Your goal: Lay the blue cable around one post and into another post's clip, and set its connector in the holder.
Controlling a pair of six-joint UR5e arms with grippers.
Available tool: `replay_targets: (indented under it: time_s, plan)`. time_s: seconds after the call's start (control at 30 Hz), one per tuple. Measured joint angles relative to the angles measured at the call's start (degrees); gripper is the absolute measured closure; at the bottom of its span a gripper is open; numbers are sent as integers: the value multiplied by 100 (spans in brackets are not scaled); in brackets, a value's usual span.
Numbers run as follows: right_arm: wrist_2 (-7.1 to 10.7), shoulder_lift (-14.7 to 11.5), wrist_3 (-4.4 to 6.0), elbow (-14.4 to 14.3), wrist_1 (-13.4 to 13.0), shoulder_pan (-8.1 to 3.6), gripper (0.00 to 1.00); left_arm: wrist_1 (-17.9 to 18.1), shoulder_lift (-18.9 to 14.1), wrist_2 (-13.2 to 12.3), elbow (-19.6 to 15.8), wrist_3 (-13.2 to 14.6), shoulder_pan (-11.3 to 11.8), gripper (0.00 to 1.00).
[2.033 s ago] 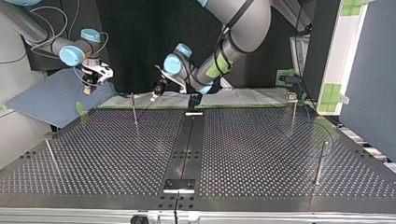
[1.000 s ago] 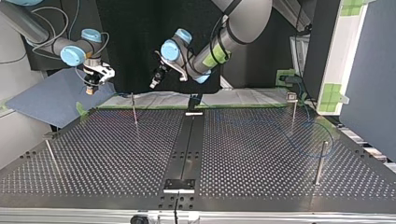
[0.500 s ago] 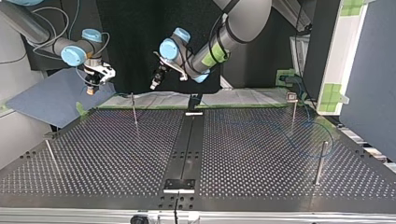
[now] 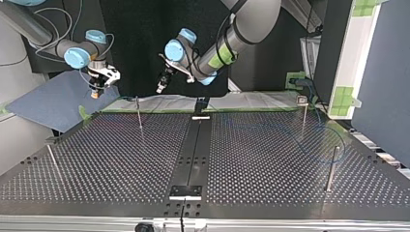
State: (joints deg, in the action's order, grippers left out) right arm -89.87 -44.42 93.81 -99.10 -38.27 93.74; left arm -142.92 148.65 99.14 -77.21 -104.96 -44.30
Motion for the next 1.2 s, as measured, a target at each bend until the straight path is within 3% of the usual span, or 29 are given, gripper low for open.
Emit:
replay_targets:
  time_s: [0.67,0.9,1.2]
  plan:
    - [4,0,-2,-1,18,8,100,-16,0,19,2,-6,-10,0]
    - [4,-1,5,0,20,9,100,-179,-126,248,-147,205,-36,0]
    - [25,-1,5,1,45,10,100,127,-497,631,-524,577,-105,0]
